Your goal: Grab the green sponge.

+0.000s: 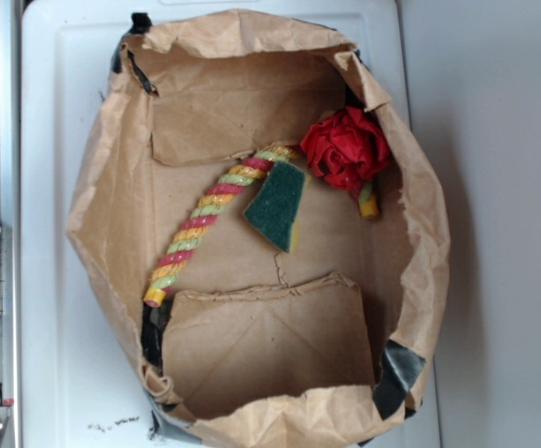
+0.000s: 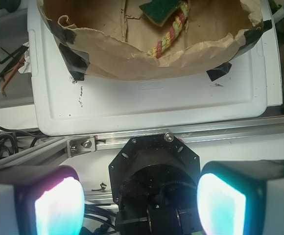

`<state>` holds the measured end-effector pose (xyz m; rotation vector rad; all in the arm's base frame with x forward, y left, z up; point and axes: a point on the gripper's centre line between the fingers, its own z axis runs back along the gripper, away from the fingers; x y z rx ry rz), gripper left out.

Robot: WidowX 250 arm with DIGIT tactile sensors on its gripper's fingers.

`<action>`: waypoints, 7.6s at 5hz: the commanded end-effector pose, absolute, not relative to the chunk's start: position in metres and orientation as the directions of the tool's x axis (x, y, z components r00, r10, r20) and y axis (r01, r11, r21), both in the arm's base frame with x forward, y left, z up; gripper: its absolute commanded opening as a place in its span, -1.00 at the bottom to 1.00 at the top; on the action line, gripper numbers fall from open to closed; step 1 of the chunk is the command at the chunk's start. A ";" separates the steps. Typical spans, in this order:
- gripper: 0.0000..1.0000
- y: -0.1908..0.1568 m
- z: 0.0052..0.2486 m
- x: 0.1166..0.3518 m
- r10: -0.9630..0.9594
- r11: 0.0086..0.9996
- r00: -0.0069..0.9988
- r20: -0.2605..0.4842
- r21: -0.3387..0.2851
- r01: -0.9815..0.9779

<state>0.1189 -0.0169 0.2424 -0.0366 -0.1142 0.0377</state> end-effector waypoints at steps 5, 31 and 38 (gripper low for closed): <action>1.00 0.001 0.198 0.249 0.371 0.928 0.894 0.250 -0.119 -0.352; 1.00 0.062 0.142 0.299 0.372 0.926 0.897 0.239 -0.162 -0.341; 1.00 -0.004 0.059 0.284 0.316 0.944 0.933 0.173 -0.158 -0.291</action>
